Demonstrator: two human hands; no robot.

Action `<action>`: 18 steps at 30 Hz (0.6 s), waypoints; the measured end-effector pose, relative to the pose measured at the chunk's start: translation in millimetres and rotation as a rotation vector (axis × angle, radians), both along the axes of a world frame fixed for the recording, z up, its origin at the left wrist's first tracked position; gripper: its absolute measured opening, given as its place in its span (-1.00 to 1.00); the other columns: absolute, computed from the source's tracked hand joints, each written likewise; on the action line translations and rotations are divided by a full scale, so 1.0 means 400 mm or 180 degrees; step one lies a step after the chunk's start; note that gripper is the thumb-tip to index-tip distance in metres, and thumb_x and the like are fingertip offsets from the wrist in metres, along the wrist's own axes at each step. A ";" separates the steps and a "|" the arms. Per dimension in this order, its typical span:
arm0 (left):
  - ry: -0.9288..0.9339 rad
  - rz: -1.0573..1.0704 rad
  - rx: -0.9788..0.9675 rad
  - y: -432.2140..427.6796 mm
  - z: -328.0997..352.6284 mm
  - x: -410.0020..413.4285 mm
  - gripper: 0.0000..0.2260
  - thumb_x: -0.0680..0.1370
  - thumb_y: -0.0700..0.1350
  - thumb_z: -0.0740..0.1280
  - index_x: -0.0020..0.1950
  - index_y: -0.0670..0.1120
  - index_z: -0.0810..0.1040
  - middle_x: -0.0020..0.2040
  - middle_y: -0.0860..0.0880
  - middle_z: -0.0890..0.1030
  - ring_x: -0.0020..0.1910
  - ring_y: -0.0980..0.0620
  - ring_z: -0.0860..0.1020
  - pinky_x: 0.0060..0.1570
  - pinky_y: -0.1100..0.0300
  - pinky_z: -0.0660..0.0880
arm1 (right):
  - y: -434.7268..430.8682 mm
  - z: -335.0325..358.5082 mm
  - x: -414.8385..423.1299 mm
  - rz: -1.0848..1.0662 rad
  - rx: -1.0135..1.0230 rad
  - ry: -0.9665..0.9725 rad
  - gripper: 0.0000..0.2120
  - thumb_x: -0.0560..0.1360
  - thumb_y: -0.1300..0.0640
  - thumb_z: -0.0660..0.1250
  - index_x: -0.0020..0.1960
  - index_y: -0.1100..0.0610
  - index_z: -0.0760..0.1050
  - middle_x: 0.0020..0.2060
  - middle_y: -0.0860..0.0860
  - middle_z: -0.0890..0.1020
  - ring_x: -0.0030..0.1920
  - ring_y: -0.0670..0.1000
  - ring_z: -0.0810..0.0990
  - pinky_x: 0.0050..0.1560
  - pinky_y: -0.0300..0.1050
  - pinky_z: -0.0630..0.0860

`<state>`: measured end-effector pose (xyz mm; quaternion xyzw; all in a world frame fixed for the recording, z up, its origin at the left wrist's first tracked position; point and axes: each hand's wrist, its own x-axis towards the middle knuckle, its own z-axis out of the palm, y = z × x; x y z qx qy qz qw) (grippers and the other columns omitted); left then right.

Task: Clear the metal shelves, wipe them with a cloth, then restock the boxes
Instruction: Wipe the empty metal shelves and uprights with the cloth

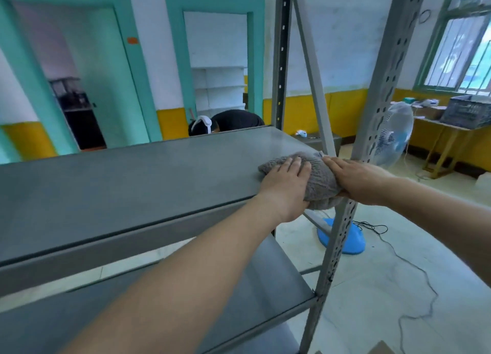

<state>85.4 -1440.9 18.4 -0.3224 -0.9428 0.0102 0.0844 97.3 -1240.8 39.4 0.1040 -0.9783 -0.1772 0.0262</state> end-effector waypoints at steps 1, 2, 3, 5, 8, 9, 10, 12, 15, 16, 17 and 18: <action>-0.0016 0.0003 -0.0001 -0.012 0.000 0.006 -0.27 0.65 0.12 0.22 0.65 -0.11 -0.11 0.66 -0.14 -0.06 0.63 -0.12 -0.06 0.59 -0.02 -0.05 | -0.015 0.003 0.007 -0.0011 0.0064 0.0001 -0.13 0.62 -0.05 0.30 0.65 0.11 -0.24 0.64 0.03 0.07 0.56 0.06 0.26 0.48 0.00 0.32; 0.0008 0.0020 0.0010 -0.038 -0.005 0.010 -0.27 0.65 0.12 0.22 0.65 -0.10 -0.11 0.66 -0.14 -0.06 0.63 -0.12 -0.05 0.59 -0.03 -0.05 | -0.041 0.007 0.013 0.0023 0.0134 0.0012 -0.14 0.64 -0.04 0.28 0.65 0.12 -0.25 0.64 0.03 0.07 0.55 0.05 0.29 0.44 -0.03 0.37; 0.0043 0.0016 0.0000 -0.061 -0.006 0.016 -0.27 0.65 0.13 0.22 0.65 -0.10 -0.10 0.66 -0.14 -0.05 0.63 -0.12 -0.04 0.59 -0.03 -0.04 | -0.059 0.007 0.020 0.0060 0.0187 0.0053 -0.15 0.64 -0.04 0.27 0.64 0.13 -0.25 0.64 0.04 0.07 0.54 0.05 0.30 0.42 -0.06 0.38; 0.0125 0.0069 -0.0010 -0.151 -0.011 0.042 -0.27 0.65 0.14 0.22 0.66 -0.10 -0.10 0.66 -0.13 -0.05 0.63 -0.11 -0.03 0.58 -0.02 -0.05 | -0.130 0.003 0.027 0.0239 0.0152 0.0088 -0.15 0.64 -0.03 0.27 0.64 0.14 -0.25 0.64 0.07 0.07 0.55 0.05 0.28 0.46 -0.06 0.34; 0.0190 0.0161 0.0020 -0.290 -0.019 0.091 -0.25 0.64 0.16 0.22 0.66 -0.08 -0.11 0.66 -0.11 -0.09 0.63 -0.07 -0.05 0.57 0.03 -0.09 | -0.242 -0.004 0.036 0.0505 0.0044 0.0085 -0.18 0.64 -0.05 0.26 0.65 0.14 -0.20 0.63 0.09 0.10 0.55 0.07 0.28 0.49 -0.04 0.31; 0.0200 0.0208 0.0050 -0.339 -0.021 0.111 -0.25 0.64 0.16 0.23 0.66 -0.07 -0.11 0.66 -0.09 -0.09 0.63 -0.06 -0.06 0.57 0.05 -0.10 | -0.286 -0.006 0.040 0.0596 0.0019 0.0065 -0.18 0.64 -0.05 0.27 0.65 0.15 -0.18 0.63 0.10 0.12 0.54 0.09 0.29 0.50 -0.04 0.30; 0.0237 0.0273 0.0065 -0.403 -0.023 0.137 -0.24 0.64 0.16 0.23 0.66 -0.07 -0.11 0.66 -0.08 -0.10 0.63 -0.06 -0.06 0.57 0.05 -0.10 | -0.346 -0.006 0.053 0.0671 0.0005 0.0032 -0.17 0.63 -0.06 0.29 0.65 0.15 -0.17 0.62 0.10 0.14 0.54 0.09 0.29 0.50 -0.04 0.29; 0.0316 0.0387 0.0085 -0.519 -0.029 0.184 -0.24 0.63 0.17 0.25 0.66 -0.06 -0.11 0.67 -0.07 -0.09 0.63 -0.05 -0.05 0.57 0.05 -0.09 | -0.459 -0.006 0.080 0.0833 -0.0050 0.0043 -0.16 0.62 -0.08 0.31 0.65 0.15 -0.15 0.62 0.10 0.15 0.55 0.10 0.28 0.51 -0.04 0.26; 0.0388 0.0552 0.0076 -0.705 -0.033 0.257 -0.23 0.63 0.18 0.25 0.66 -0.04 -0.12 0.67 -0.05 -0.09 0.63 -0.04 -0.03 0.57 0.07 -0.09 | -0.642 -0.016 0.130 0.1053 -0.0144 0.0110 -0.17 0.63 -0.08 0.30 0.65 0.14 -0.12 0.61 0.10 0.17 0.54 0.10 0.29 0.51 -0.02 0.27; 0.0401 0.0606 0.0077 -0.772 -0.035 0.283 -0.23 0.63 0.18 0.25 0.66 -0.03 -0.12 0.67 -0.04 -0.09 0.63 -0.04 -0.03 0.56 0.08 -0.10 | -0.707 -0.019 0.149 0.1111 -0.0182 0.0120 -0.18 0.63 -0.09 0.29 0.65 0.15 -0.12 0.61 0.11 0.17 0.54 0.11 0.29 0.51 0.00 0.27; 0.0392 0.0655 0.0068 -0.832 -0.038 0.306 -0.23 0.63 0.18 0.25 0.66 -0.02 -0.12 0.67 -0.03 -0.09 0.63 -0.03 -0.02 0.56 0.08 -0.09 | -0.768 -0.022 0.168 0.1166 -0.0226 0.0098 -0.18 0.63 -0.09 0.29 0.65 0.16 -0.13 0.61 0.12 0.16 0.55 0.12 0.28 0.52 0.01 0.27; 0.0370 0.0719 0.0052 -0.928 -0.034 0.342 -0.24 0.63 0.18 0.25 0.66 0.00 -0.12 0.67 -0.02 -0.09 0.63 -0.02 -0.02 0.56 0.08 -0.09 | -0.861 -0.025 0.194 0.1243 -0.0280 0.0078 -0.18 0.63 -0.09 0.29 0.65 0.17 -0.13 0.61 0.13 0.15 0.56 0.13 0.26 0.53 0.03 0.26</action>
